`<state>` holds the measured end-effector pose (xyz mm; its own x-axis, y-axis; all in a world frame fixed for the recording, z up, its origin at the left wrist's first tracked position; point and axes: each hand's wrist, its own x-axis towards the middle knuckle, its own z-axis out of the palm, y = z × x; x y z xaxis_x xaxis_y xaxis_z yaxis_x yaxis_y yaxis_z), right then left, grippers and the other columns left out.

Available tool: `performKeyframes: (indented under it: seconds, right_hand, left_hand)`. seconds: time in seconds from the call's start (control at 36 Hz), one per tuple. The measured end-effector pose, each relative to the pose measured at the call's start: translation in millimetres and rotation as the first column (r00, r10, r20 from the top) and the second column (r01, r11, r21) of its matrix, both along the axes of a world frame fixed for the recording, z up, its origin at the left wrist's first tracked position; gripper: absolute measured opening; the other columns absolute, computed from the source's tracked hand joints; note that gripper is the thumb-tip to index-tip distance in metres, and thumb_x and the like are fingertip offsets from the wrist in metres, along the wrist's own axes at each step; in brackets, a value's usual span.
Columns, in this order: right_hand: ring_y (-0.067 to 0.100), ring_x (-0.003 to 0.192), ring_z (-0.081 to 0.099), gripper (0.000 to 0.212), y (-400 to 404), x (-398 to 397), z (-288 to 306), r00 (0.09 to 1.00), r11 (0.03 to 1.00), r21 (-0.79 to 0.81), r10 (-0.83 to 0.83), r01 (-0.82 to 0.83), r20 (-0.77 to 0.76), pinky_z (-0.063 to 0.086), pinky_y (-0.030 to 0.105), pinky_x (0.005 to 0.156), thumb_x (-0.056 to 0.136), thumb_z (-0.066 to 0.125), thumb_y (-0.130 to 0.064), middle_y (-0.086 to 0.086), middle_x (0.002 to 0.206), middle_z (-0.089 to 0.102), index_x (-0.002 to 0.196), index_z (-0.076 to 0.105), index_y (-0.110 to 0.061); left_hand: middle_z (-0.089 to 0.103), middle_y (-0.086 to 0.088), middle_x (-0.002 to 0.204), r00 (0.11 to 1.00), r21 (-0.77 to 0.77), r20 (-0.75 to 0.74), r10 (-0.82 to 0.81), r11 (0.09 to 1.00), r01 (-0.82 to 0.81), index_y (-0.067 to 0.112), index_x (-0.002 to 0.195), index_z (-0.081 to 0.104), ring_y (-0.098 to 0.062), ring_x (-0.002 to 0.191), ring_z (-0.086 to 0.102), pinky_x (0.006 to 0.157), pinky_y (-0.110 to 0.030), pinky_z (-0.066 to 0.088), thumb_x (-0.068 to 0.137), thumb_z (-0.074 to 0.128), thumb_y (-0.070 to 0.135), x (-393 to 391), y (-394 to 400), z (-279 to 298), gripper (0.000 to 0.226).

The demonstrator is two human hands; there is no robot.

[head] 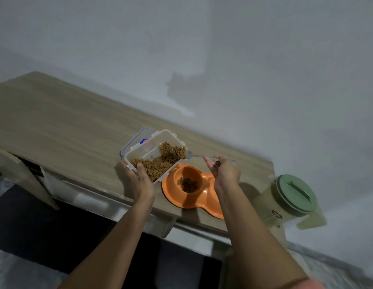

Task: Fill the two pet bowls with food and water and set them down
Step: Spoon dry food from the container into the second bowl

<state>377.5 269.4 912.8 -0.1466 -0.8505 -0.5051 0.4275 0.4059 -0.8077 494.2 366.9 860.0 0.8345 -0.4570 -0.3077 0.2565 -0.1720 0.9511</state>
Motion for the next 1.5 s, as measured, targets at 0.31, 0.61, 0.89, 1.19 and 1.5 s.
performKeyframes:
  seconds: [0.31, 0.61, 0.89, 1.19, 1.5]
  right_hand:
    - [0.024, 0.067, 0.069, 0.026, -2.1, -34.0, -30.0, 0.967, 0.979, -0.187, -0.124, 0.083, -0.224, 0.059, 0.022, 0.06, 0.1, 0.043, -0.01, 0.025, 0.081, 0.066, 0.08, 0.057, -0.003]
    - [0.013, 0.082, 0.072, 0.018, 19.7, -27.1, -52.3, 0.495, 0.784, -0.337, -0.044, -0.521, -0.868, 0.058, 0.041, 0.081, 0.095, 0.053, -0.014, 0.007, 0.086, 0.073, 0.098, 0.069, -0.007]
    - [0.009, 0.076, 0.057, 0.019, 32.2, 23.6, -10.7, 0.445, 0.389, -0.6, -0.42, -0.699, -0.791, 0.04, -0.001, 0.072, 0.084, 0.052, 0.005, 0.013, 0.086, 0.065, 0.093, 0.068, 0.002]
    - [0.033, 0.093, 0.064, 0.051, 40.8, 81.3, -30.3, 0.047, 0.322, -0.119, -0.223, -0.939, -0.974, 0.055, 0.037, 0.071, 0.067, 0.069, -0.014, 0.018, 0.111, 0.058, 0.116, 0.06, -0.001]
    - [0.029, 0.119, 0.053, 0.055, 41.7, 104.0, -27.7, -0.132, 0.367, 0.088, -0.097, -0.926, -0.987, 0.045, 0.035, 0.098, 0.085, 0.053, 0.001, 0.01, 0.135, 0.049, 0.139, 0.047, -0.008]
  left_hand:
    - [0.04, -0.014, 0.146, 1.0, 0.085, -0.022, 0.007, 0.996, -0.005, 0.026, 0.152, 0.01, -0.037, 0.125, 0.05, 0.101, -0.049, 0.044, 0.103, 0.029, 0.036, 6.0, -11.2, -1.8, 0.054]
    - [0.022, -0.012, 0.157, 0.992, 0.101, 0.01, -0.125, 0.987, 0.124, 0.02, 0.155, -0.001, -0.035, 0.134, 0.04, 0.104, -0.044, 0.037, 0.106, 0.026, 0.029, 15.4, -9.1, 10.0, 0.057]
    - [0.02, -0.011, 0.158, 0.973, 0.086, -0.059, -0.222, 0.97, 0.226, 0.025, 0.155, -0.002, -0.036, 0.132, 0.039, 0.104, -0.042, 0.037, 0.105, 0.025, 0.034, 39.8, -11.6, 6.3, 0.057]
    - [0.026, -0.008, 0.155, 0.909, -0.117, -0.173, -0.379, 0.925, 0.363, 0.038, 0.153, 0.002, -0.036, 0.126, 0.045, 0.094, -0.058, 0.049, 0.102, 0.032, 0.045, 65.2, -13.2, 6.5, 0.059]
    - [0.026, -0.011, 0.155, 0.891, -0.032, -0.065, -0.45, 0.893, 0.449, 0.036, 0.153, -0.001, -0.033, 0.129, 0.043, 0.099, -0.046, 0.045, 0.102, 0.028, 0.047, 82.7, -10.6, -1.1, 0.06]
